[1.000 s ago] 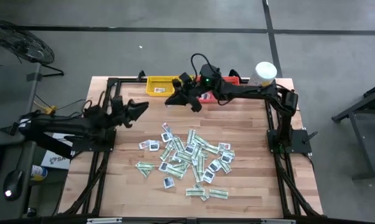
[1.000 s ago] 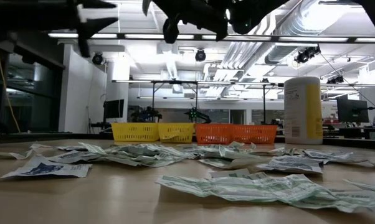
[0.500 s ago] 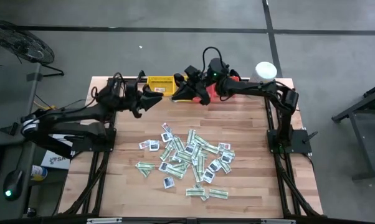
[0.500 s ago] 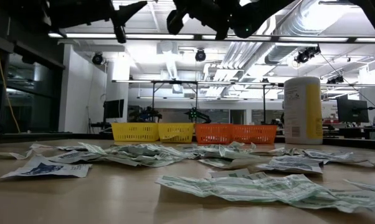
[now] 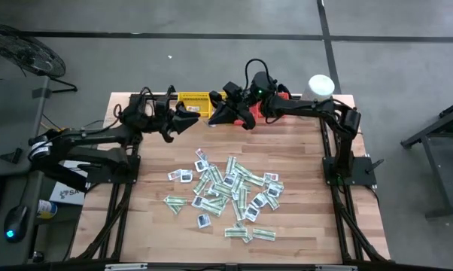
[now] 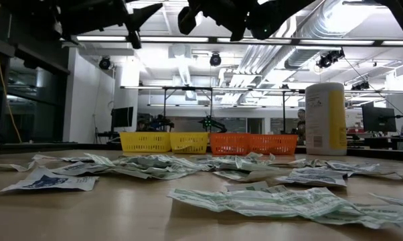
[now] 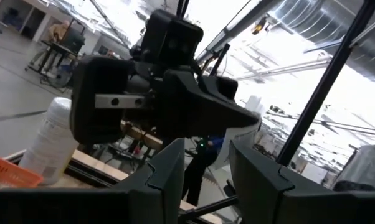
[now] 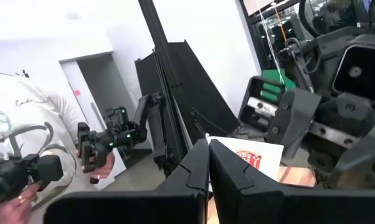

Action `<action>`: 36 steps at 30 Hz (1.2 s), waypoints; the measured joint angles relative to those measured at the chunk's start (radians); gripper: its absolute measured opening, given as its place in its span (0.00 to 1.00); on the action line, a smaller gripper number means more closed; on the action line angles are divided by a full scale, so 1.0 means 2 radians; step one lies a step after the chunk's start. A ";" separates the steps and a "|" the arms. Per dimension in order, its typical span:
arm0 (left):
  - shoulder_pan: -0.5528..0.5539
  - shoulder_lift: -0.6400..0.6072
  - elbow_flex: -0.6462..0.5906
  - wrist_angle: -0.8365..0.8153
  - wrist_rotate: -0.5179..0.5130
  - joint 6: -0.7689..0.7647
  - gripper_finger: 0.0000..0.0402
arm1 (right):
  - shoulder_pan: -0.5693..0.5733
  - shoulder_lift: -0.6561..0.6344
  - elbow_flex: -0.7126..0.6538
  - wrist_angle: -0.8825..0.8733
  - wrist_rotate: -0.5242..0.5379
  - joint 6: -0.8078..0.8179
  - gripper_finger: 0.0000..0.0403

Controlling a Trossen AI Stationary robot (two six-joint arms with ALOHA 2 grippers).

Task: Pick & Place First Aid Supplies
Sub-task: Put the orange packet into the left yellow bin

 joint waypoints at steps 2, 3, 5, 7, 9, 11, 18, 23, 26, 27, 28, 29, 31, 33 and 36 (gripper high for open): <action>0.000 0.016 0.009 0.002 0.007 0.000 0.32 | -0.001 0.000 0.000 0.000 -0.002 0.000 0.00; 0.000 0.023 0.014 0.002 0.009 0.001 0.32 | -0.001 0.000 0.000 0.000 -0.004 0.001 0.00; 0.000 0.035 0.024 0.008 0.017 0.001 0.32 | -0.003 0.000 0.000 0.000 -0.009 0.006 0.00; 0.000 0.047 0.032 0.021 0.036 0.000 0.32 | -0.004 0.000 0.000 -0.001 -0.009 0.010 0.00; 0.000 0.051 0.041 0.027 0.053 -0.001 0.32 | -0.004 0.000 0.000 -0.002 -0.009 0.009 0.00; 0.000 0.052 0.047 0.028 0.066 -0.001 0.32 | -0.005 0.000 0.000 -0.002 -0.009 0.010 0.00; 0.000 0.052 0.049 0.024 0.097 -0.015 0.32 | -0.011 0.000 0.000 -0.004 0.010 0.011 0.00; 0.000 0.052 0.049 0.023 0.087 -0.014 0.32 | -0.017 0.000 0.000 -0.009 0.016 0.011 0.00; 0.000 0.052 0.049 0.023 0.085 -0.013 0.30 | -0.017 0.000 0.000 -0.013 0.018 0.011 0.00; 0.000 0.052 0.049 0.023 0.085 -0.013 0.29 | -0.017 0.000 0.000 -0.013 0.019 0.011 0.00; 0.000 0.052 0.049 0.023 0.085 -0.013 0.27 | -0.016 0.000 0.000 -0.013 0.021 0.011 0.00; 0.000 0.052 0.049 0.023 0.085 -0.013 0.24 | -0.016 0.000 0.000 -0.014 0.022 0.010 0.00; 0.000 0.052 0.049 0.022 0.083 -0.012 0.18 | -0.016 0.000 0.000 -0.015 0.026 0.010 0.00; 0.000 0.052 0.049 0.022 0.082 -0.010 0.11 | -0.016 0.000 0.000 -0.015 0.030 0.010 0.00; 0.000 0.052 0.049 0.022 0.082 -0.008 0.02 | -0.016 0.000 0.000 -0.015 0.032 0.010 0.00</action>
